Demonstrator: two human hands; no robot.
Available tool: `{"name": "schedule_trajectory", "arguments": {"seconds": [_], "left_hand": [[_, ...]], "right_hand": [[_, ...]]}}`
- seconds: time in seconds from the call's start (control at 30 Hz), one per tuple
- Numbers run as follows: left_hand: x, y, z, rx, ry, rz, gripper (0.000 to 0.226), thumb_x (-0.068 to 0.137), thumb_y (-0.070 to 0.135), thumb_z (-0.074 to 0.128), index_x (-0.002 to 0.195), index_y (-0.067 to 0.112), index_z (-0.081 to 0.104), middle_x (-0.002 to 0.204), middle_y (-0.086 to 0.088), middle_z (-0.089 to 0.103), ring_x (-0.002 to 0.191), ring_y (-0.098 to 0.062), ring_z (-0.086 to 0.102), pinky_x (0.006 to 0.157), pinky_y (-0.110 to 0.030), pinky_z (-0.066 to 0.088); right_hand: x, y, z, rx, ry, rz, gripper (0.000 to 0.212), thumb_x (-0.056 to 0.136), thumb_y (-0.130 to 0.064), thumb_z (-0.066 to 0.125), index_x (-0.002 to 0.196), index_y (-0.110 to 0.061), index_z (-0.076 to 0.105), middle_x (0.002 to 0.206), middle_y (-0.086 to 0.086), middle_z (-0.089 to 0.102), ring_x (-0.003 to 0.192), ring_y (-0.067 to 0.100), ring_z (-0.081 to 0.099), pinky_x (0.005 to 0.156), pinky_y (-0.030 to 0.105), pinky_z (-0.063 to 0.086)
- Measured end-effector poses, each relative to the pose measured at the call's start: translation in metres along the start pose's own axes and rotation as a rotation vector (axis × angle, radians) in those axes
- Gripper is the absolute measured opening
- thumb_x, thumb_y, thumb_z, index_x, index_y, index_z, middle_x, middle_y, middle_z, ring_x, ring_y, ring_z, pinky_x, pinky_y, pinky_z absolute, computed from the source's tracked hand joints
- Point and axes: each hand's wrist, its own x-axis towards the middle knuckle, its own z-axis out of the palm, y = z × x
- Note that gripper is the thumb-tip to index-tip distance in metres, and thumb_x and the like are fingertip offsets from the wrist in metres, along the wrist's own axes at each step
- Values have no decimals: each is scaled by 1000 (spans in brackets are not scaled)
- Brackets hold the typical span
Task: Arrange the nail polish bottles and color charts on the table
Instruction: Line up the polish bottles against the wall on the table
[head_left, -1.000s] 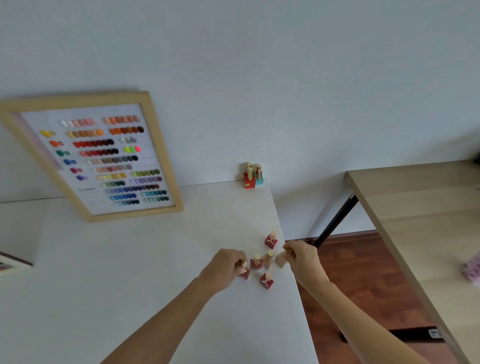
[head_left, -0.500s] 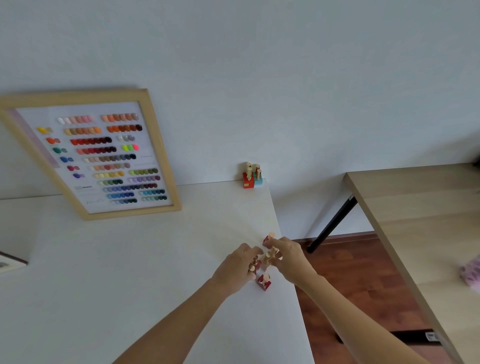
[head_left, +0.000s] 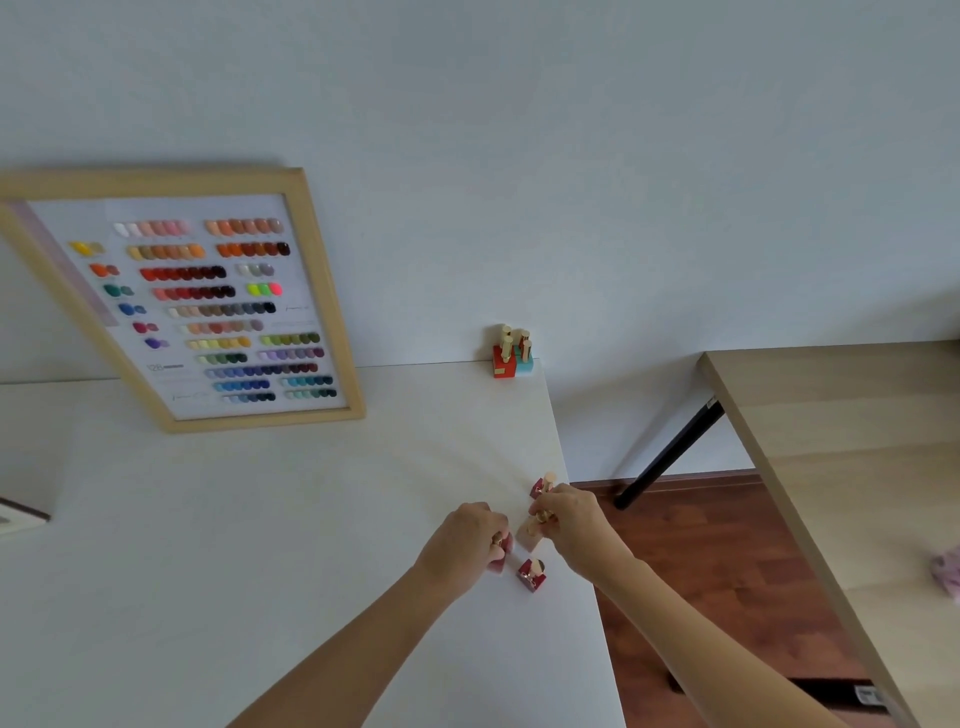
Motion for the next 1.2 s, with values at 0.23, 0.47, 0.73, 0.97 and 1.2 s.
{"name": "schedule_trajectory", "arguments": {"seconds": [0.23, 0.47, 0.73, 0.97, 1.2], "left_hand": [[9, -26, -31, -119, 102, -59, 8, 81, 6, 67, 88, 8, 72, 91, -8, 69, 72, -14, 60, 58, -1, 40], [46, -52, -78, -208, 197, -126, 8, 79, -3, 68, 81, 4, 72, 71, 6, 55, 56, -1, 51, 55, 8, 35], [120, -76, -112, -216, 257, -172, 9, 82, -7, 63, 85, -4, 71, 77, -3, 57, 65, -14, 54, 51, 7, 37], [182, -92, -119, -267, 259, -191, 17, 83, -14, 51, 78, -7, 66, 80, -16, 65, 64, -20, 58, 50, 2, 43], [214, -98, -110, -226, 352, -217, 10, 78, -4, 59, 77, 0, 68, 79, -10, 67, 61, -14, 54, 54, -12, 38]], "right_hand": [[29, -15, -13, 23, -14, -51, 20, 84, 1, 65, 100, -9, 70, 102, 9, 67, 85, 22, 64, 77, 28, 55], [93, -41, -40, -29, -19, -95, 22, 86, -4, 64, 106, -10, 68, 112, 9, 66, 98, 23, 63, 79, 20, 51], [180, -55, -58, -102, -52, -173, 21, 86, -3, 63, 106, -5, 68, 110, 12, 67, 100, 25, 62, 89, 30, 50], [244, -59, -62, -337, -47, -220, 32, 83, 7, 54, 102, -14, 69, 105, 6, 66, 91, 19, 61, 56, 14, 33], [268, -62, -58, -413, -67, -213, 34, 75, 18, 45, 94, -1, 65, 104, 14, 62, 86, 29, 61, 59, 28, 34]]}}
